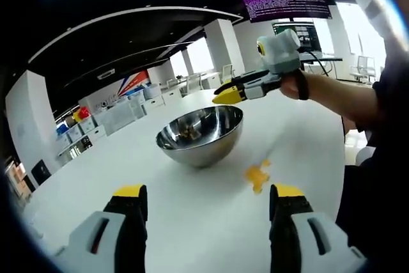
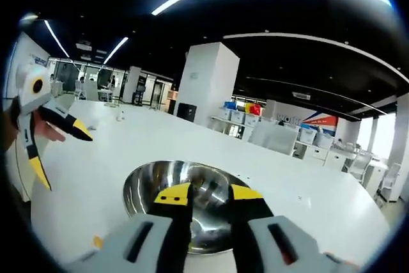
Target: Pick up the QQ candy scattered on the table and place it into the stainless steel bowl on the table
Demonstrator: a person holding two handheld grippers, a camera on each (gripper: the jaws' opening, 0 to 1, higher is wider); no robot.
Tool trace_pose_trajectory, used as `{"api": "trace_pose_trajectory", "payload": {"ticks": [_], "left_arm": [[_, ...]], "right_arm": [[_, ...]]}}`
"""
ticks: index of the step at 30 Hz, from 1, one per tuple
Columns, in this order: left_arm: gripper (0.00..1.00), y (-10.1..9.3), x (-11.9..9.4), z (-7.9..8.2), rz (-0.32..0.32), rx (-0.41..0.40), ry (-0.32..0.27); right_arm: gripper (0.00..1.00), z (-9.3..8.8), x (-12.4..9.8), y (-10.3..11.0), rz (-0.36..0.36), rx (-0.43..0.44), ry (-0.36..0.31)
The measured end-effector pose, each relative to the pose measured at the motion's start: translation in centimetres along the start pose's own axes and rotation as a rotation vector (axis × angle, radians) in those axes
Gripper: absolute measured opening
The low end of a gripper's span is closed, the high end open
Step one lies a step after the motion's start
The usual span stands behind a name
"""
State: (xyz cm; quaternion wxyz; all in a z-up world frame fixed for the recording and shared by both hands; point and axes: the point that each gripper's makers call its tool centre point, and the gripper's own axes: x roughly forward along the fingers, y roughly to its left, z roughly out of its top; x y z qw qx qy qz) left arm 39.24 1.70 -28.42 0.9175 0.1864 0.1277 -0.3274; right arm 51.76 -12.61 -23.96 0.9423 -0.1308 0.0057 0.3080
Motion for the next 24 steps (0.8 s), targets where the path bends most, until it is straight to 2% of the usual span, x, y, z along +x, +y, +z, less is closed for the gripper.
{"api": "trace_pose_trajectory", "payload": {"ticks": [9,16,20,24], "left_arm": [[0.78,-0.1,-0.1,0.3,0.001,0.007,-0.002],[0.78,-0.2,0.0,0.6,0.004,0.011,-0.008],[0.78,-0.2,-0.1,0.5,0.004,0.011,-0.004],[0.78,-0.2,0.0,0.5,0.004,0.01,-0.002]], "right_arm": [[0.2,3.8,-2.2,0.2,0.007,-0.031,-0.079],[0.2,6.7,-4.6,1.3,0.03,-0.058,-0.15],[0.2,7.0,-6.0,2.6,0.067,-0.058,-0.168],[0.2,5.9,-6.9,4.3,0.113,-0.034,-0.157]]}}
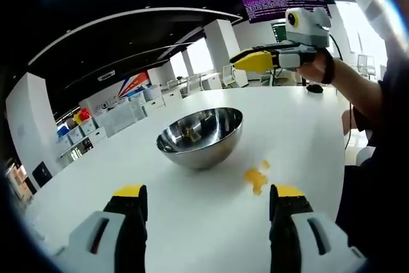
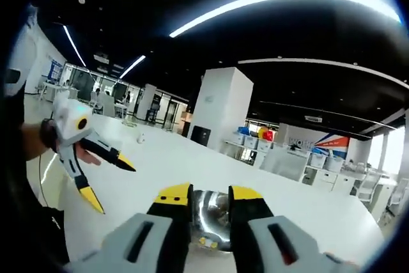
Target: Pick up the QQ candy scattered on the table and place it into the stainless steel bowl on the table
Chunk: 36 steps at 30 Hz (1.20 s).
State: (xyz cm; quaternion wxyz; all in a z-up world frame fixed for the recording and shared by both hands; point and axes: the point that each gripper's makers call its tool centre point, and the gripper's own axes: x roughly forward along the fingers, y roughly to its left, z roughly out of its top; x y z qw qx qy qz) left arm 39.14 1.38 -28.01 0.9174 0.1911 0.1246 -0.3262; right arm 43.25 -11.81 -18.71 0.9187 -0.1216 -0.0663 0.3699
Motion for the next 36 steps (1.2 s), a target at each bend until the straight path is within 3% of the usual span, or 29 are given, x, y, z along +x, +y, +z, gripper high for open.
{"api": "trace_pose_trajectory", "payload": {"ticks": [2,8,15,17,30,36], "left_arm": [[0.78,0.0,0.1,0.1,-0.002,0.001,-0.001],[0.78,-0.2,0.4,0.0,-0.009,0.002,-0.001],[0.78,-0.5,0.6,-0.3,-0.017,0.003,0.011],[0.78,-0.5,0.6,-0.3,-0.018,0.003,0.012],[0.77,-0.3,0.7,-0.7,-0.016,0.002,0.018],[0.77,-0.4,0.9,-0.8,-0.02,0.001,0.022]], "right_arm": [[0.2,-1.4,-0.3,1.1,0.018,0.0,0.018],[0.21,-8.4,-1.0,4.9,0.103,0.025,0.158],[0.19,-13.4,-0.9,5.8,0.092,0.113,0.212],[0.18,-14.5,-0.7,5.7,0.07,0.102,0.229],[0.17,-17.2,-0.3,6.5,0.047,0.101,0.284],[0.16,-17.3,-0.3,6.4,0.046,0.103,0.288]]}}
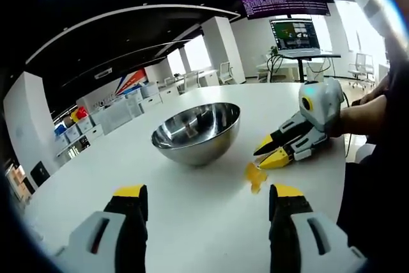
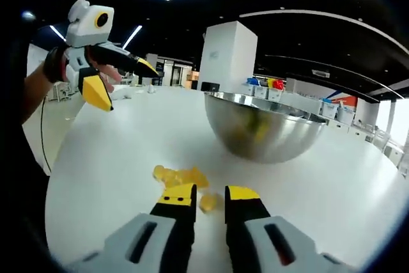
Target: Pick up the QQ candy scattered on the table and place it into the stainless steel bowl on the table
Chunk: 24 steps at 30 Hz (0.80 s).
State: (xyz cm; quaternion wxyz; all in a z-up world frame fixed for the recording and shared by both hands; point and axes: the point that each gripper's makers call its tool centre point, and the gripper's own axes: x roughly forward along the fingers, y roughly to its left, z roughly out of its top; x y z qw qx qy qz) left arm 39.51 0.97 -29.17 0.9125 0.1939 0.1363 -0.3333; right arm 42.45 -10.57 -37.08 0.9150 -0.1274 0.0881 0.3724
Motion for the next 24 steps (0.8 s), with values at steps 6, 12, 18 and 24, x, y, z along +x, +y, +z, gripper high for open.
{"api": "trace_pose_trajectory", "payload": {"ticks": [6,12,18,24], "left_arm": [[0.77,0.08,0.0,-0.05,0.002,-0.001,0.001],[0.77,0.15,-0.04,-0.08,0.005,-0.003,0.001],[0.77,0.12,-0.02,-0.05,0.005,-0.002,0.001],[0.77,0.04,0.02,0.01,0.004,-0.003,0.0]], "right_arm": [[0.15,-0.16,0.08,0.26,0.008,-0.007,0.004],[0.11,-0.24,-0.03,0.29,0.007,-0.024,0.008],[0.08,-0.33,-0.15,0.26,0.008,-0.014,0.013],[0.06,-0.37,-0.22,0.26,0.01,-0.005,0.017]]}}
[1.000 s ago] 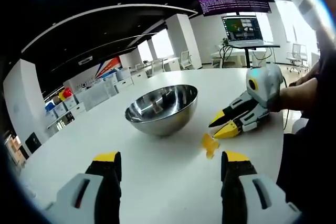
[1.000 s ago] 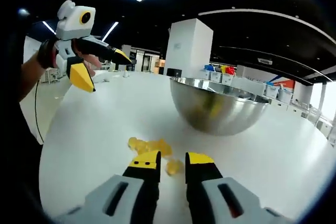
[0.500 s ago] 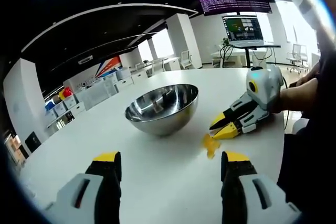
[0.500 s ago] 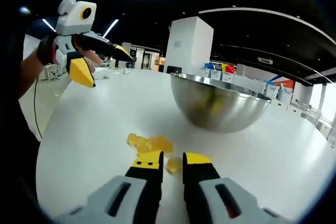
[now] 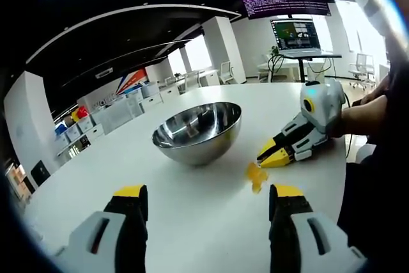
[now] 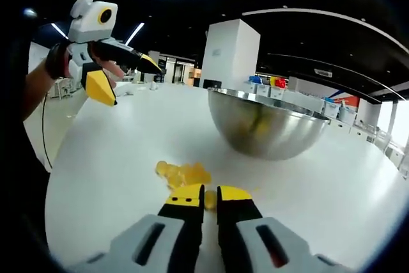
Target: Pick up the QQ candy scattered on the table and place it into the stainless steel bowl on the table
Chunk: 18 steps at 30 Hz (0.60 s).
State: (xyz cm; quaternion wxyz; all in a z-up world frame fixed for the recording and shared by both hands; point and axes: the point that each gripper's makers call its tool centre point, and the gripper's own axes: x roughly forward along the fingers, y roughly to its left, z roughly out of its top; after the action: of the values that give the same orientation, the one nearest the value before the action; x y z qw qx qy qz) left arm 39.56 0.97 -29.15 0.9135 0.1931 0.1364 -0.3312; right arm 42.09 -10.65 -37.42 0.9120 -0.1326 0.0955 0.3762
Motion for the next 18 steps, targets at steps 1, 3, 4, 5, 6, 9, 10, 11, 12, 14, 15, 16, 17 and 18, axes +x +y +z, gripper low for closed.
{"api": "trace_pose_trajectory", "payload": {"ticks": [1,3,4,5,6,9,10,11,12,14,15,16,17,18], "left_arm": [[0.77,0.0,0.0,0.0,0.0,0.0,0.0],[0.77,0.0,0.0,0.0,0.0,0.001,0.0],[0.77,0.0,0.0,0.0,-0.001,0.0,0.0],[0.77,0.0,0.0,0.1,0.0,0.0,-0.001],[0.77,0.0,0.0,0.1,0.001,0.001,-0.002],[0.77,0.1,-0.1,0.1,0.001,0.002,-0.002],[0.77,0.1,-0.1,0.2,0.001,0.002,-0.003],[0.77,0.1,-0.1,0.2,0.002,0.002,-0.003],[0.77,0.1,-0.1,0.2,0.003,0.002,-0.005],[0.77,0.2,-0.2,0.3,0.007,0.0,-0.008],[0.77,0.2,-0.2,0.4,0.009,-0.001,-0.009],[0.77,0.3,-0.2,0.4,0.011,-0.001,-0.011],[0.77,0.3,-0.2,0.4,0.013,-0.001,-0.012],[0.77,0.3,-0.2,0.4,0.014,0.0,-0.012]], "right_arm": [[0.06,0.0,0.0,0.0,0.001,0.004,0.0],[0.06,0.1,-0.1,0.0,0.006,0.015,0.001],[0.05,0.1,-0.1,0.1,0.006,0.018,0.001],[0.05,0.3,-0.3,-0.1,-0.01,0.012,-0.007],[0.05,0.7,-0.4,-0.6,-0.039,-0.013,-0.03],[0.05,1.6,-1.0,-0.6,-0.046,0.024,-0.061],[0.05,1.8,-1.2,-0.7,-0.05,0.023,-0.065],[0.05,2.1,-1.4,-0.8,-0.057,0.018,-0.069],[0.05,2.5,-1.6,-1.0,-0.065,0.011,-0.076],[0.05,3.6,-2.2,-1.4,-0.081,-0.001,-0.097],[0.05,4.2,-2.4,-1.6,-0.086,0.002,-0.107],[0.05,4.7,-2.7,-1.9,-0.091,0.005,-0.114],[0.05,5.2,-2.9,-2.1,-0.099,0.007,-0.12],[0.05,5.6,-3.1,-2.4,-0.105,0.007,-0.127]]}}
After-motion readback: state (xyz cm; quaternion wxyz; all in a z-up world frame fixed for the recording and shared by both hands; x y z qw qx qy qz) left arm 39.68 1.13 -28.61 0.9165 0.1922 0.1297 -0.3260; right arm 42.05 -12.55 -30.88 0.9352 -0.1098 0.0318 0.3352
